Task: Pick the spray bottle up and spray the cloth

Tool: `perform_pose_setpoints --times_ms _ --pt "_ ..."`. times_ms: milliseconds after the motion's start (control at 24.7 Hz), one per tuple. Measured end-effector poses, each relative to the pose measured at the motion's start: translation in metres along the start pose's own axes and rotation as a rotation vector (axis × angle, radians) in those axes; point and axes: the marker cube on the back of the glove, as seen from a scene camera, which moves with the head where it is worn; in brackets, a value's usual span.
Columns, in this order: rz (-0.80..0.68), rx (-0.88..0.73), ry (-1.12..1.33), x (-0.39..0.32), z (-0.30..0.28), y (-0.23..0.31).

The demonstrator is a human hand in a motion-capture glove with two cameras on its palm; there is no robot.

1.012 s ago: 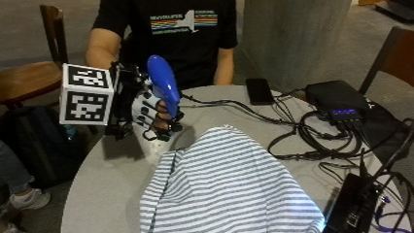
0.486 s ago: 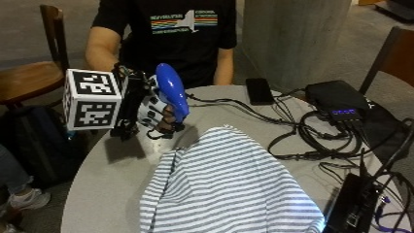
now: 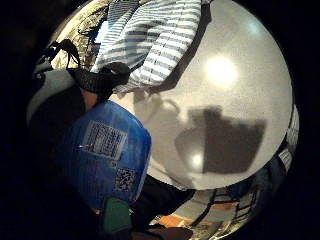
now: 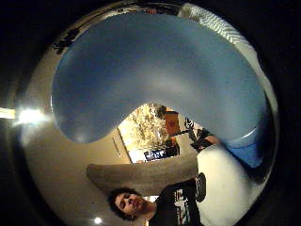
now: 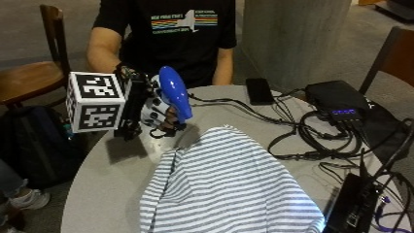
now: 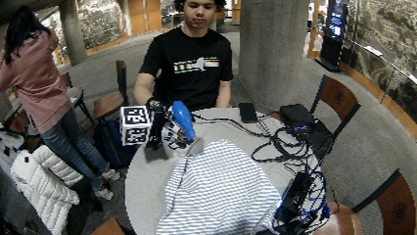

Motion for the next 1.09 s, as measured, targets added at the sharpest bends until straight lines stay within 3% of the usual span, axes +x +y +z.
perform_pose_setpoints --times_ms 728,1093 --pt "-0.005 0.003 -0.008 0.002 0.007 0.006" --pt "-0.370 0.092 -0.064 -0.038 0.035 0.030"
